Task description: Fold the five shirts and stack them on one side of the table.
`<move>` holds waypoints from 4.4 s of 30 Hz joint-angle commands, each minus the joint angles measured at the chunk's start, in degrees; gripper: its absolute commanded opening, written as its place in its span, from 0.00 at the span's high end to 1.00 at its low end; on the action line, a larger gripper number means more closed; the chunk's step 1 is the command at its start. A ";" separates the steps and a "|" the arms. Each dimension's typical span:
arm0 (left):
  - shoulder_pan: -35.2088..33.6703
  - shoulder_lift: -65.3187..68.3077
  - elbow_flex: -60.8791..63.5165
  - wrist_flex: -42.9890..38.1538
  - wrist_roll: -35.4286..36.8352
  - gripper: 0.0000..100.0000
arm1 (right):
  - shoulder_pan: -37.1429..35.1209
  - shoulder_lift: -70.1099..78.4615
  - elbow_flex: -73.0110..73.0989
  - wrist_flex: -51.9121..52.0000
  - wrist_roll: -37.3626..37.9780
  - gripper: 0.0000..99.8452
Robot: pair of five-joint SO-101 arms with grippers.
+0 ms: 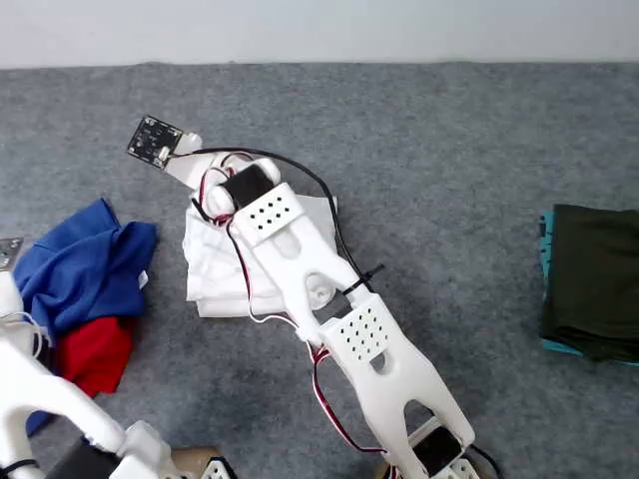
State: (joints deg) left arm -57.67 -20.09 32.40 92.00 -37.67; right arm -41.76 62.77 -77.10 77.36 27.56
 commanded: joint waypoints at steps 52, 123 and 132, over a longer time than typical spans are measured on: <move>0.09 -1.93 -0.40 -0.53 -0.09 0.98 | 17.98 4.88 -0.97 2.59 -3.34 0.99; 63.74 31.38 -22.81 -2.37 61.19 0.98 | 19.21 11.74 -17.93 19.65 -11.43 0.99; 56.97 45.89 -23.78 -3.69 59.25 0.98 | 22.55 17.10 -18.20 14.55 -11.34 0.99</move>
State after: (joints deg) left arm 1.93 23.69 10.24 89.27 22.64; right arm -21.45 80.44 -92.57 92.75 16.66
